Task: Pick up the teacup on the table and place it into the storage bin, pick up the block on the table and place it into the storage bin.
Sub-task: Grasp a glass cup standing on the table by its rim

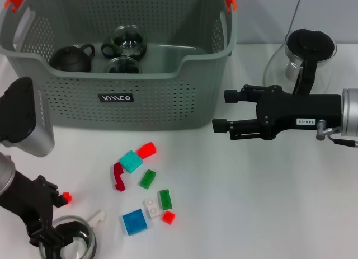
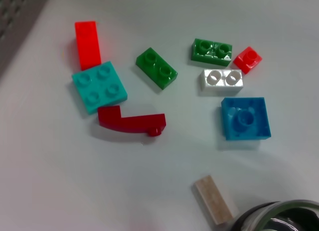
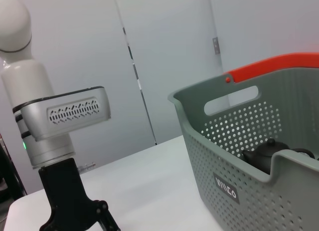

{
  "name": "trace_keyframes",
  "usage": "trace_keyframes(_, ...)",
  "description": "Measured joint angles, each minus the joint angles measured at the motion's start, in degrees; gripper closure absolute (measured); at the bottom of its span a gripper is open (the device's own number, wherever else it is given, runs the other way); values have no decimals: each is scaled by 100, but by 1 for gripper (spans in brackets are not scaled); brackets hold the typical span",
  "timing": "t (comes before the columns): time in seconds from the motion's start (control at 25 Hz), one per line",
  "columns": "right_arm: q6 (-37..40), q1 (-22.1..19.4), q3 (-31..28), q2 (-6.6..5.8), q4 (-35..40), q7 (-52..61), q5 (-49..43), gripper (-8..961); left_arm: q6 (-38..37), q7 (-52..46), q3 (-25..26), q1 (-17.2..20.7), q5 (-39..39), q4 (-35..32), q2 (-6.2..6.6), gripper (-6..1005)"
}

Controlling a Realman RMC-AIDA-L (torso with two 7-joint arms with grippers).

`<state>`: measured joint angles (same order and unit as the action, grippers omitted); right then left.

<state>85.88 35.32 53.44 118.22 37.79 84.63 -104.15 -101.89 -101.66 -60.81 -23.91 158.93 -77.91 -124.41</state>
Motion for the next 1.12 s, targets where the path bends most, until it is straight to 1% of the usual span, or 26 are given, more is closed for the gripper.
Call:
trace_keyframes(0.44,-14,1,0,16,0,0,0,37,107,50,277,30,16,170,1,138)
trace_keyframes(0.8,-11,53,-10,18,0,0,0,36,19,36,312,20,14,271,4,138)
trace_keyframes(1.0,-10,54,-4,18,0,0,0,36,-21,-168,297,-42,123,250,13,237)
trace_keyframes(1.12,-10,54,-10,18,31,0,0,36,29,-227,280,-54,135,240,9,484)
